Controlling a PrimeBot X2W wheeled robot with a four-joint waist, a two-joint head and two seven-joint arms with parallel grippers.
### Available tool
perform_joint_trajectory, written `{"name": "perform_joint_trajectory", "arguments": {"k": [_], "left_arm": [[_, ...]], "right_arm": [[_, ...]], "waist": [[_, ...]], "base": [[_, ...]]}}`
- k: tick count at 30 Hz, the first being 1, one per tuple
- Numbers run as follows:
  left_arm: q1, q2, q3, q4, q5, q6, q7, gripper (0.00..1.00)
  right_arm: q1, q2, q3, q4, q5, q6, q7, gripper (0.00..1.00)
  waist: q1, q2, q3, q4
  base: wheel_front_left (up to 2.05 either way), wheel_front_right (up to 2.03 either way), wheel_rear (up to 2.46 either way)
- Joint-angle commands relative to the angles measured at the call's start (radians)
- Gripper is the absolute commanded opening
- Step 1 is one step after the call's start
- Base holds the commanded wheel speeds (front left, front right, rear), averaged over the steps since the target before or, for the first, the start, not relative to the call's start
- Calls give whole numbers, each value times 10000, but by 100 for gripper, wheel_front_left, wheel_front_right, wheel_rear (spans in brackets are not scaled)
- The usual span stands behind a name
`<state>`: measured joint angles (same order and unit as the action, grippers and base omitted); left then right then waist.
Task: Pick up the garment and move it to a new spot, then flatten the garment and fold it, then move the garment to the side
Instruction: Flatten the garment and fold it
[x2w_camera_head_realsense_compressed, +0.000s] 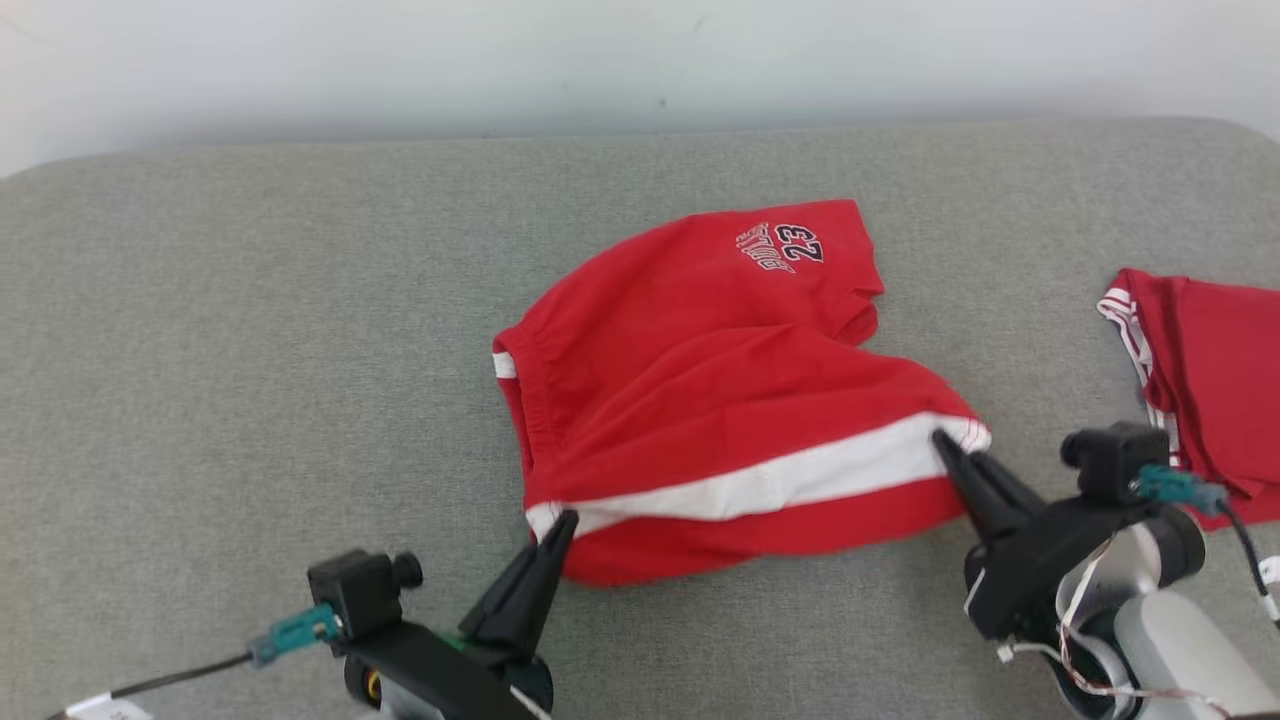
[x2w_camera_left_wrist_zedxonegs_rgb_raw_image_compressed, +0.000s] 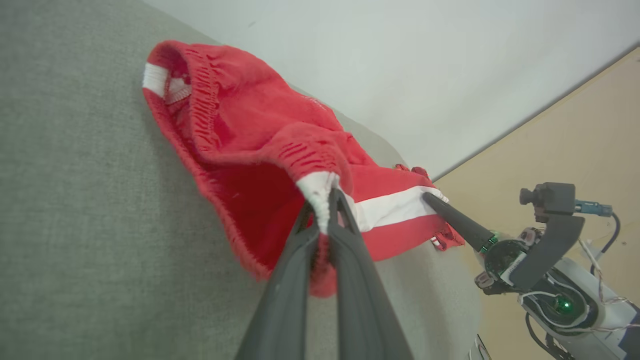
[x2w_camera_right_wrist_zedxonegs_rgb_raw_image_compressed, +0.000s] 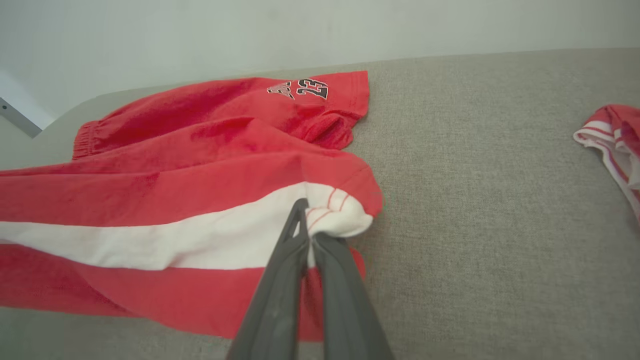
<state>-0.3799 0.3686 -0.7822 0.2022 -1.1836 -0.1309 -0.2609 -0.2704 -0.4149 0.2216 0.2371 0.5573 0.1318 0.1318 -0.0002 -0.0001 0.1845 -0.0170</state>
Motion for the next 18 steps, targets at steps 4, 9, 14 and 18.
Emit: {"name": "perform_joint_trajectory", "arguments": {"k": [4, 9, 14, 18], "left_arm": [[289, 30, -301, 351, 7, 7, 2, 0], [452, -66, -605, 968, 47, 7, -6, 0], [674, -159, -670, 1510, 189, 7, -34, 0], [895, -220, -628, 1645, 227, 7, -46, 0]], "right_arm": [[479, 43, 6, 3, -347, -26, 348, 0], [969, 39, -94, 138, -887, -26, 761, 0], [1443, 238, -278, 77, -1246, -26, 979, 0], [1661, 331, -319, -4, -1304, -26, 1043, 0]], "waist": [[2, 1, -82, 110], [2, 1, -197, 148], [2, 1, -401, 106], [2, 1, -535, 74]], "base": [[0, 0, 0], [0, 0, 0], [0, 0, 0], [0, 0, 0]]}}
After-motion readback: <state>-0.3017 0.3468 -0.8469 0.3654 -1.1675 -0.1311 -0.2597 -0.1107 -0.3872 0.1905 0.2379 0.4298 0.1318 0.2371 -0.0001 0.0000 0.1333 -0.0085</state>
